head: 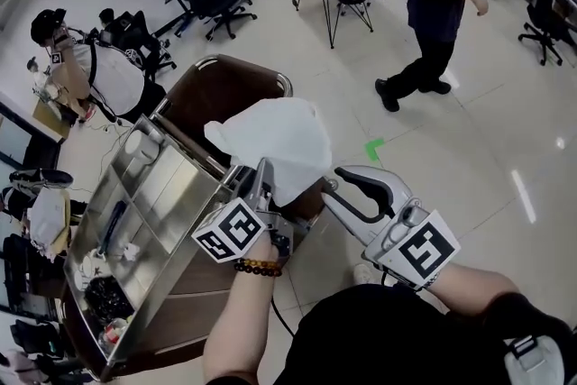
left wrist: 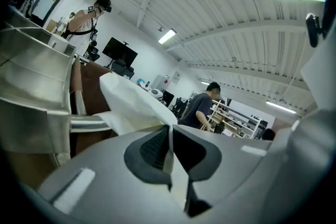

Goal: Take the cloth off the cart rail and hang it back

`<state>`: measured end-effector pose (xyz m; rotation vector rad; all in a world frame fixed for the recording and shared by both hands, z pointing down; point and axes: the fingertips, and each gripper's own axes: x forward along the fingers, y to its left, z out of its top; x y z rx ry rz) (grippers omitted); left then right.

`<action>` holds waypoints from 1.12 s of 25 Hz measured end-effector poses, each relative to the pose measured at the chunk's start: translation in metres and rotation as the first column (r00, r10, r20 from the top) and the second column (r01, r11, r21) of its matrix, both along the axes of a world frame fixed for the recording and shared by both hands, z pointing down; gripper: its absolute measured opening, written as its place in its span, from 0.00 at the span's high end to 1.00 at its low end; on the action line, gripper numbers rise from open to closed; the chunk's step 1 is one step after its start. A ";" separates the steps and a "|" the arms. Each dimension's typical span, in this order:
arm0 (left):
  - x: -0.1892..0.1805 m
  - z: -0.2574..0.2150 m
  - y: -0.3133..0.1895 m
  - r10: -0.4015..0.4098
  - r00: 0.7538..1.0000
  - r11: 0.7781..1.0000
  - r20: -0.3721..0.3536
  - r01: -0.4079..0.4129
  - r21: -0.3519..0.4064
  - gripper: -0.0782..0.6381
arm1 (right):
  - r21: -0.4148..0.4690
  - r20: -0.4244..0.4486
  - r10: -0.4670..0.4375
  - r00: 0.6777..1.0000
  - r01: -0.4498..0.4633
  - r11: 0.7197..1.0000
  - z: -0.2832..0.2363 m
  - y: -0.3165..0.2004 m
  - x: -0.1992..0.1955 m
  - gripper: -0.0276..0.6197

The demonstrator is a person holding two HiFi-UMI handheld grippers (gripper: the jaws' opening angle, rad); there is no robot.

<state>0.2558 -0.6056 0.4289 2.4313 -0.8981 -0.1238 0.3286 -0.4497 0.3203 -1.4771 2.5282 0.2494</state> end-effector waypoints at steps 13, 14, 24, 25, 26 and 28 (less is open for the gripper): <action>-0.061 0.053 -0.002 -0.125 0.990 0.992 0.064 0.125 -0.008 0.76 | -0.049 -0.021 -0.019 1.000 0.018 0.999 0.010 0.010 -0.040 0.76; -0.063 0.049 0.000 -0.131 0.988 0.991 0.076 0.130 0.015 0.76 | -0.006 -0.038 -0.020 0.999 0.020 1.000 0.007 0.010 -0.042 0.76; -0.056 -0.023 -0.004 -0.179 0.964 0.938 0.195 0.107 0.331 0.77 | -0.121 -0.014 -0.015 1.000 0.014 0.993 0.014 0.012 -0.060 0.76; -0.053 -0.027 -0.006 -0.176 0.961 0.935 0.211 0.096 0.342 0.78 | -0.132 -0.012 -0.012 1.000 0.011 0.991 0.013 0.012 -0.059 0.76; -0.049 -0.029 -0.009 -0.175 0.957 0.933 0.230 0.086 0.351 0.79 | -0.146 -0.010 -0.009 1.000 0.007 0.989 0.013 0.011 -0.058 0.76; -0.044 -0.031 -0.016 -0.177 0.946 0.929 0.271 0.070 0.363 0.79 | -0.127 -0.026 -0.004 1.000 0.001 0.992 0.011 0.006 -0.055 0.76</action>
